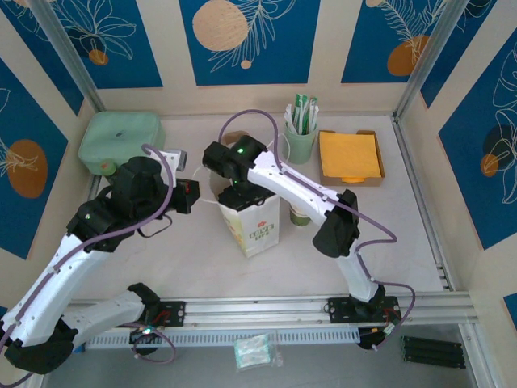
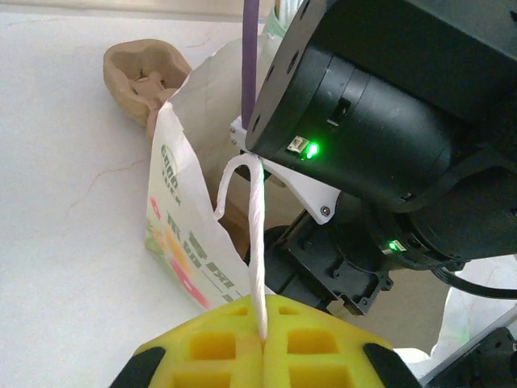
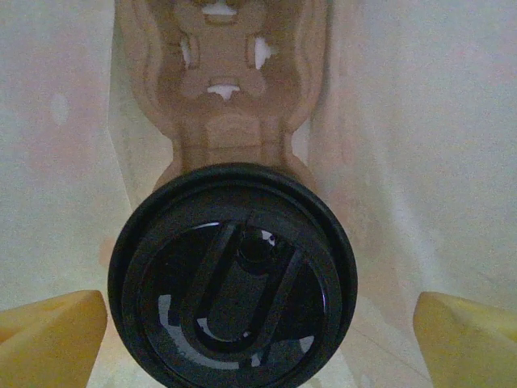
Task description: Pack the takeout coffee
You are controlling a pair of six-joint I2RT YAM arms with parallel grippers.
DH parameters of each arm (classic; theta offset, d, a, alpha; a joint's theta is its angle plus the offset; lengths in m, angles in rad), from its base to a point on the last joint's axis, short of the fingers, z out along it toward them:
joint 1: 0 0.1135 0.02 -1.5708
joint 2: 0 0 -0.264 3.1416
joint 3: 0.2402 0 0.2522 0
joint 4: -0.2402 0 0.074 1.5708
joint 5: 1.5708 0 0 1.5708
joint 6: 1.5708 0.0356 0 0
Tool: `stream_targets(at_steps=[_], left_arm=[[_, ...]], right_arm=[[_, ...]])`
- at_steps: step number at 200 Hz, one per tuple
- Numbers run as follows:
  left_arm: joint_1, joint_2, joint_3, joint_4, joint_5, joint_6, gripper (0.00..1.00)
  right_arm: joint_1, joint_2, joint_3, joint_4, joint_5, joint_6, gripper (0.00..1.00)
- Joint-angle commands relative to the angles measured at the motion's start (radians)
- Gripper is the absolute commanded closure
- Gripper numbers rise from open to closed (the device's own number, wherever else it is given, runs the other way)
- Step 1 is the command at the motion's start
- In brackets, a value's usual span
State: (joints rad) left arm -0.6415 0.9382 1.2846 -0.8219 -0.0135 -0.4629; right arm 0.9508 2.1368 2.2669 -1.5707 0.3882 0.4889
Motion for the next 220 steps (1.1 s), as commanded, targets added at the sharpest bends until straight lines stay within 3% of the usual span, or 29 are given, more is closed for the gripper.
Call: stream_targets(at_steps=[1,86,220], left_arm=[[0.006,-0.007,-0.013,0.040,0.032,-0.004,1.00],[0.006,-0.035,-0.087,0.043,0.024,-0.009,1.00],[0.007,-0.041,-0.098,0.035,0.008,-0.008,1.00]], right_arm=[[-0.009,-0.039,-0.023,0.013,-0.065,0.039,0.02],[-0.022,-0.085,-0.113,0.093,-0.103,0.093,0.03],[-0.008,-0.137,0.023,0.047,-0.070,0.093,0.05]])
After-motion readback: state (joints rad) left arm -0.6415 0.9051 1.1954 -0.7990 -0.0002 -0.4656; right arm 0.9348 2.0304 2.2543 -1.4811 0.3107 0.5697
